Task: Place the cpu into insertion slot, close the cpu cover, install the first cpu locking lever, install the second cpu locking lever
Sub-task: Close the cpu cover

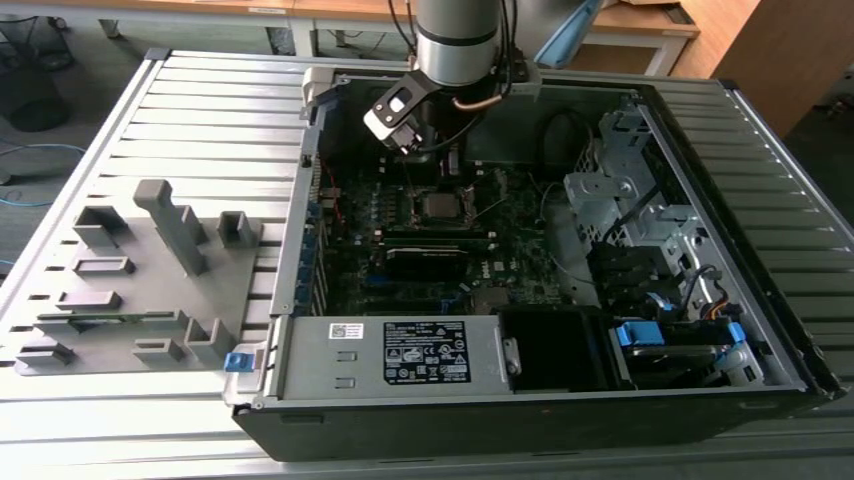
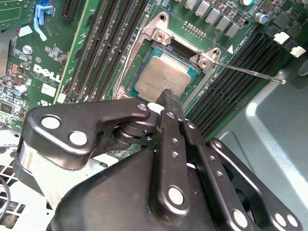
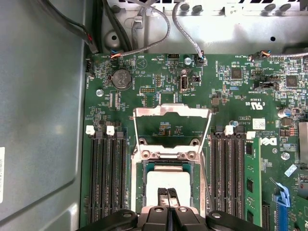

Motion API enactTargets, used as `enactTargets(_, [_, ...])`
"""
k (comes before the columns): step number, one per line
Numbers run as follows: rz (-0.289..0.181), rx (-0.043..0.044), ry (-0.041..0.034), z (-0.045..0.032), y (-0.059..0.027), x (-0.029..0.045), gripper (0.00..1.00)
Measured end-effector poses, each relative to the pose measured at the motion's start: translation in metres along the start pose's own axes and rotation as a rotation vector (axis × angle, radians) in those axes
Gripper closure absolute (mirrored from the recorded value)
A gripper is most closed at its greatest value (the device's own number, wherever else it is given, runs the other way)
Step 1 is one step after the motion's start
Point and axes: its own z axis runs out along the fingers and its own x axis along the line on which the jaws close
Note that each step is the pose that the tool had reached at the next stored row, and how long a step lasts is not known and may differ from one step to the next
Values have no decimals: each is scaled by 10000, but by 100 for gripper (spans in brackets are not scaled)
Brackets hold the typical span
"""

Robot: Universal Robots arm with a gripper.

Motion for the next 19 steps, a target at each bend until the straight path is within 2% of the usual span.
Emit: enactTargets(19, [0,2,-3,-44,3,0,89])
